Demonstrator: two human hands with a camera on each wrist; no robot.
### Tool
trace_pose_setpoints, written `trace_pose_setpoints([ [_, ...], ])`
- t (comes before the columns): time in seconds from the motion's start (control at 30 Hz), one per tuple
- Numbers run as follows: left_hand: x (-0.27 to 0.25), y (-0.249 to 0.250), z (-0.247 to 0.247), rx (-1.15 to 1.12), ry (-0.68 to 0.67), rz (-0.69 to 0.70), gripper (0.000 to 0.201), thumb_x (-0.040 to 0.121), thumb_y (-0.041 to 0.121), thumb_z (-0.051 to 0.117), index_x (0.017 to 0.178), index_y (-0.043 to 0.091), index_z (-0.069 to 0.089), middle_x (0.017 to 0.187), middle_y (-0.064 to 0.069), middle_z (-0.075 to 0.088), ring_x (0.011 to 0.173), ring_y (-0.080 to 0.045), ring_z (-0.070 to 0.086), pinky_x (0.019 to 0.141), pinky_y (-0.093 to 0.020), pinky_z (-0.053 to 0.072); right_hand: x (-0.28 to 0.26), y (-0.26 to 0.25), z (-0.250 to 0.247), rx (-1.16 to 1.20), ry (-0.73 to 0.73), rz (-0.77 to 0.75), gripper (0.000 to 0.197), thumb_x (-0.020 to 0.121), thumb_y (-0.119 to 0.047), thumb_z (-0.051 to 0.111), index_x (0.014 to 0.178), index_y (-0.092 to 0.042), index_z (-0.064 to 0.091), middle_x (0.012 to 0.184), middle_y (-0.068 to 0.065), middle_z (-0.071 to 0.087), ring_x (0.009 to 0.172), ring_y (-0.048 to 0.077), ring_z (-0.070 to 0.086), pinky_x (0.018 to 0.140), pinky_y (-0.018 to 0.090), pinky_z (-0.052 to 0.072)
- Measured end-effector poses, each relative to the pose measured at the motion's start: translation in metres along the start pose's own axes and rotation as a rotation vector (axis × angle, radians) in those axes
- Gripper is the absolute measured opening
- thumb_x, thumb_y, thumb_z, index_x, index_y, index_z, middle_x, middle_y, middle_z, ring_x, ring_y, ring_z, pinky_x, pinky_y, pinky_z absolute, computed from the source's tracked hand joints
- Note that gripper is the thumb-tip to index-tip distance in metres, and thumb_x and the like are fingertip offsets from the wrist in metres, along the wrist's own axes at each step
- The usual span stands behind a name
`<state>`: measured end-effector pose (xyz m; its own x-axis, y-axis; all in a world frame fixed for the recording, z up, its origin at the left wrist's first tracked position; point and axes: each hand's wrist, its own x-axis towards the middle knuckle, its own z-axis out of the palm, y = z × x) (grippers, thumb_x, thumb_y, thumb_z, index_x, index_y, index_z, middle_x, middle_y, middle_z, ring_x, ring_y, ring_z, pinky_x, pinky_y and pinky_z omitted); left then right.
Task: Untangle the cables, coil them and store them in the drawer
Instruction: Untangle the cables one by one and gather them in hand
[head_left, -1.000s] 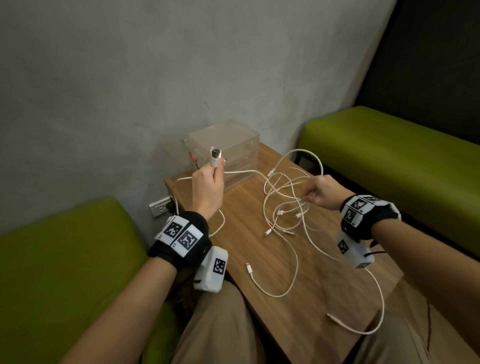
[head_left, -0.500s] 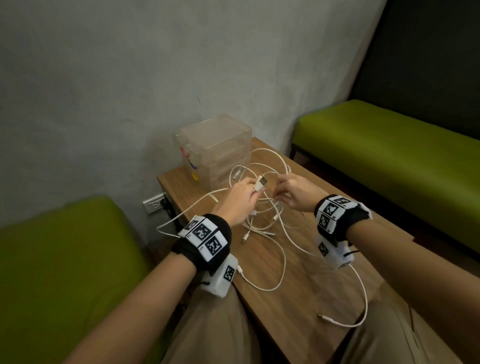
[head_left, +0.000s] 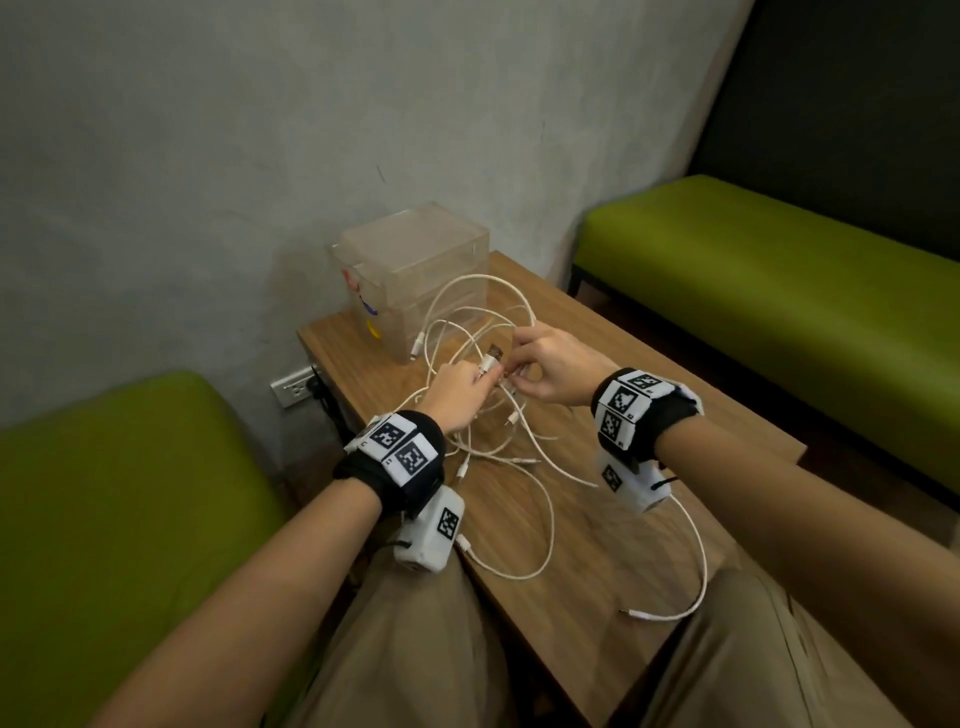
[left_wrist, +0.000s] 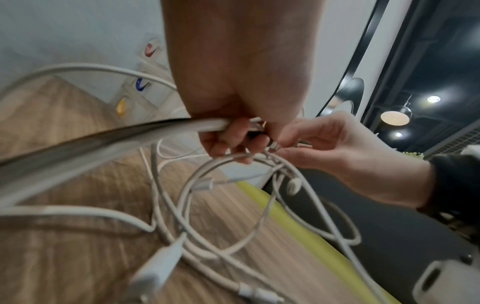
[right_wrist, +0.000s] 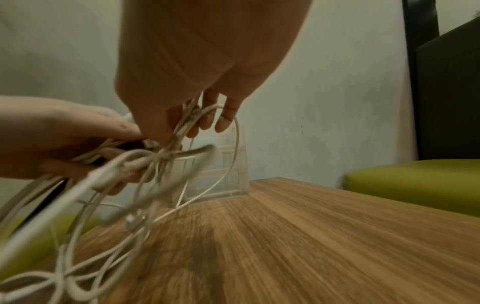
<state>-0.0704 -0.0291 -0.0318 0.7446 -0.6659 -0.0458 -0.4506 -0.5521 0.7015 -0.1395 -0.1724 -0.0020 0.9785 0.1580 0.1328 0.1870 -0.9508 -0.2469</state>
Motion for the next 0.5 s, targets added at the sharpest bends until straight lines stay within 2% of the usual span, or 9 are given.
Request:
trace_pose_setpoints([
  [0.03, -0.002, 0.002, 0.0, -0.011, 0.024, -0.003, 0.049, 0.096, 0.033, 0.043, 0.055, 0.006, 0.048, 0.069, -0.021, 0.057, 0.068, -0.03, 0.054, 0.061, -0.03, 0.032, 0.001, 0.0, 0.0, 0.007, 0.007, 0.006, 0.016, 0.083, -0.02, 0.065, 0.091, -0.007, 0.072, 0.08, 0.002, 0.05, 0.076, 0.018, 0.048, 0.069, 0.032, 0.043],
  [0.1, -0.007, 0.007, 0.0, -0.018, 0.1, 0.017, 0.047, 0.096, 0.029, 0.043, 0.065, -0.004, 0.057, 0.074, -0.026, 0.06, 0.068, -0.031, 0.053, 0.059, -0.028, 0.028, 0.002, 0.002, 0.001, 0.019, 0.037, 0.032, 0.021, 0.082, -0.026, 0.067, 0.089, -0.007, 0.073, 0.078, -0.001, 0.047, 0.074, 0.015, 0.045, 0.068, 0.031, 0.041],
  [0.17, -0.011, 0.011, 0.001, -0.026, 0.188, 0.057, 0.045, 0.097, 0.023, 0.044, 0.072, -0.011, 0.06, 0.074, -0.028, 0.06, 0.063, -0.027, 0.047, 0.055, -0.024, 0.023, 0.003, 0.003, 0.004, 0.037, 0.08, 0.064, 0.021, 0.081, -0.027, 0.069, 0.084, -0.007, 0.074, 0.078, 0.0, 0.049, 0.074, 0.015, 0.046, 0.068, 0.032, 0.042],
  [0.23, -0.011, 0.011, 0.001, -0.02, 0.25, 0.1, 0.043, 0.097, 0.019, 0.043, 0.075, -0.013, 0.06, 0.077, -0.028, 0.06, 0.066, -0.026, 0.046, 0.059, -0.027, 0.026, 0.006, 0.002, 0.007, 0.045, 0.099, 0.065, 0.019, 0.079, -0.025, 0.072, 0.082, -0.007, 0.073, 0.079, 0.004, 0.054, 0.075, 0.014, 0.046, 0.07, 0.03, 0.042],
  [0.3, -0.01, 0.009, 0.001, 0.017, 0.29, 0.122, 0.04, 0.097, 0.019, 0.043, 0.081, -0.012, 0.062, 0.084, -0.028, 0.061, 0.075, -0.032, 0.053, 0.071, -0.035, 0.035, 0.008, 0.001, 0.01, 0.044, 0.125, 0.036, 0.017, 0.077, -0.023, 0.073, 0.083, -0.007, 0.072, 0.079, 0.004, 0.056, 0.078, 0.012, 0.044, 0.071, 0.027, 0.038],
  [0.37, -0.012, 0.011, -0.002, 0.0, 0.342, 0.152, 0.037, 0.096, 0.016, 0.043, 0.081, -0.011, 0.062, 0.083, -0.03, 0.061, 0.08, -0.037, 0.056, 0.073, -0.036, 0.033, 0.008, 0.001, 0.01, 0.032, 0.159, 0.018, 0.017, 0.077, -0.022, 0.073, 0.084, -0.007, 0.07, 0.079, 0.002, 0.057, 0.078, 0.012, 0.044, 0.071, 0.026, 0.038],
  [0.5, -0.017, 0.015, -0.01, -0.054, 0.395, 0.144, 0.045, 0.096, 0.018, 0.045, 0.073, -0.017, 0.06, 0.079, -0.039, 0.061, 0.076, -0.045, 0.059, 0.067, -0.041, 0.029, 0.006, -0.008, 0.016, -0.003, 0.18, -0.003, 0.016, 0.075, -0.014, 0.073, 0.083, -0.003, 0.064, 0.08, 0.012, 0.064, 0.074, 0.028, 0.058, 0.07, 0.033, 0.045],
])
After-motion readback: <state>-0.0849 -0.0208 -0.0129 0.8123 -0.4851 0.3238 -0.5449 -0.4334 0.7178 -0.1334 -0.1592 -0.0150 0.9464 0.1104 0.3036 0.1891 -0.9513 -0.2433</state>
